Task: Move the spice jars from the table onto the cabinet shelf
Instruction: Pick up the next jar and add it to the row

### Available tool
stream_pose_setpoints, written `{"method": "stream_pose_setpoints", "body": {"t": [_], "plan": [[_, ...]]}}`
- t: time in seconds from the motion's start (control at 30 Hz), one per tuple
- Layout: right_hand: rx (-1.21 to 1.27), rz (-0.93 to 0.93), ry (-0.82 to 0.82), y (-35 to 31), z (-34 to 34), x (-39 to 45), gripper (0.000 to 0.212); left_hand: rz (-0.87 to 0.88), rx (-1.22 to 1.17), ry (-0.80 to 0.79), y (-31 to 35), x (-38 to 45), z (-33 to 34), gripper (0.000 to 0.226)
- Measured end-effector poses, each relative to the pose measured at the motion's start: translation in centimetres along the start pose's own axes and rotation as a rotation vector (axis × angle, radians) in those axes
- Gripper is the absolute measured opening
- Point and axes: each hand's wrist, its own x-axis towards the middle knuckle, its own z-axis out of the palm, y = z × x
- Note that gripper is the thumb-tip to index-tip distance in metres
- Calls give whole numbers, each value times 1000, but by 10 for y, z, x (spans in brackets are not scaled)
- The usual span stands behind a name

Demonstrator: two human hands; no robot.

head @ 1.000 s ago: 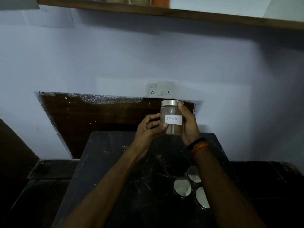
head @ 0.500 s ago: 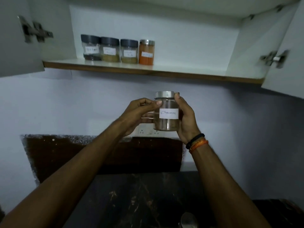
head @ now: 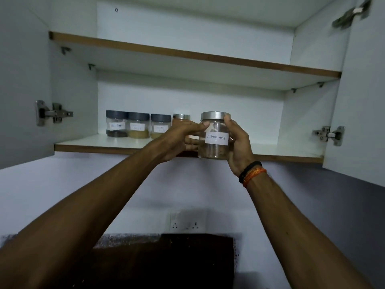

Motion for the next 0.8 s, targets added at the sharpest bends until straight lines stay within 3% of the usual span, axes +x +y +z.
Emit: {"method": "stream_pose_setpoints", "body": {"t": [0.13,0.8], "plan": [[14,-2,21,-3,0,23,46,20,29,21,5,25,-8,70],[65,-121,77,28,-13,85,46,41,421,-67,44,105,-15,37]]}}
